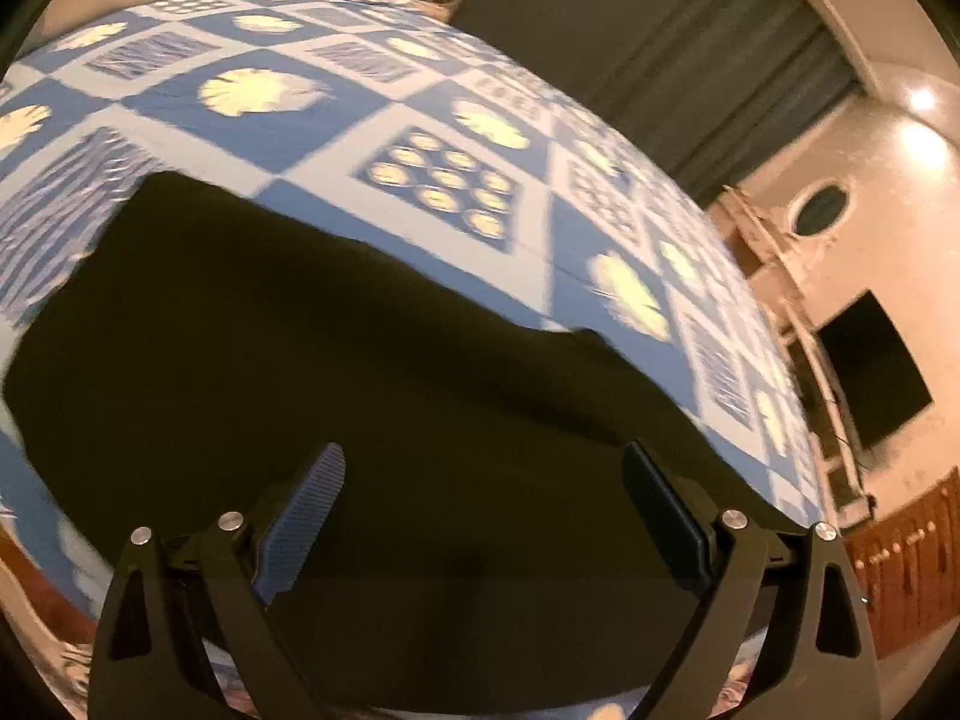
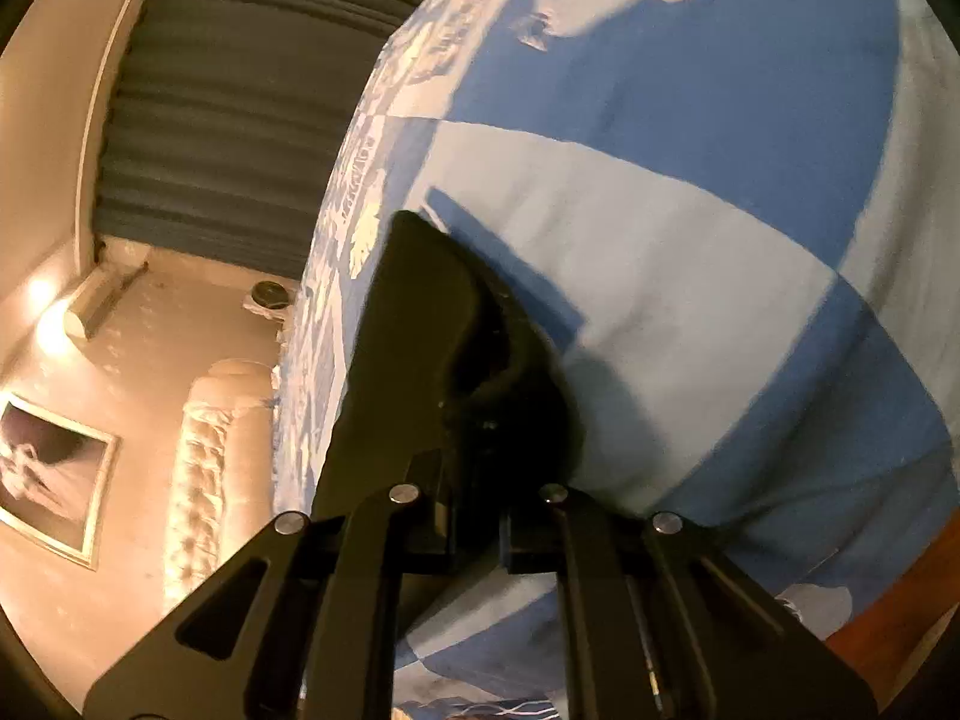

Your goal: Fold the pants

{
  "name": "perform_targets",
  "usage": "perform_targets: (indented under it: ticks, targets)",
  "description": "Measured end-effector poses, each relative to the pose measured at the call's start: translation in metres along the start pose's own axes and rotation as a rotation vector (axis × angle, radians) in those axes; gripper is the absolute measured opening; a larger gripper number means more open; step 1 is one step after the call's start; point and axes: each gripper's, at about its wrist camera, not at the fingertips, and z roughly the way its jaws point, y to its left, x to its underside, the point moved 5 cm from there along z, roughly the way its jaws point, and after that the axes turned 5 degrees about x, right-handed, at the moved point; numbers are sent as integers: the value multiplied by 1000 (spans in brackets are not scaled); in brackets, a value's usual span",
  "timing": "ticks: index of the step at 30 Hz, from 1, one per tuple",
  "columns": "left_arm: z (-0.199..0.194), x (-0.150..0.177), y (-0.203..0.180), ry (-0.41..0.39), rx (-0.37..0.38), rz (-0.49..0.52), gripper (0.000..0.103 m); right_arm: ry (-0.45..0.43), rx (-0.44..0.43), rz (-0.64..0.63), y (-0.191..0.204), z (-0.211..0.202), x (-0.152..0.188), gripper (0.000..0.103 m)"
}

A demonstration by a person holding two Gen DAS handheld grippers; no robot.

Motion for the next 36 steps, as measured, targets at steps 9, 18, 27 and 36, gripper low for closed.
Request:
perform_targets:
  ticks: [9,18,27,36]
  targets:
    - [-14,-20,41,-23,-3,-83,92,-72,76,-261,92,-37,6,8]
    - [-17,-19,43,-24,34,-137,92,-100,121,-565,217,-46,69,9]
    - [-20,-22,39,-18,38,-130,92,-29,147,-839,315,17,182,9]
    - [-29,-29,40,-44,48,-145,92,113,177,-938,331,97,280,9]
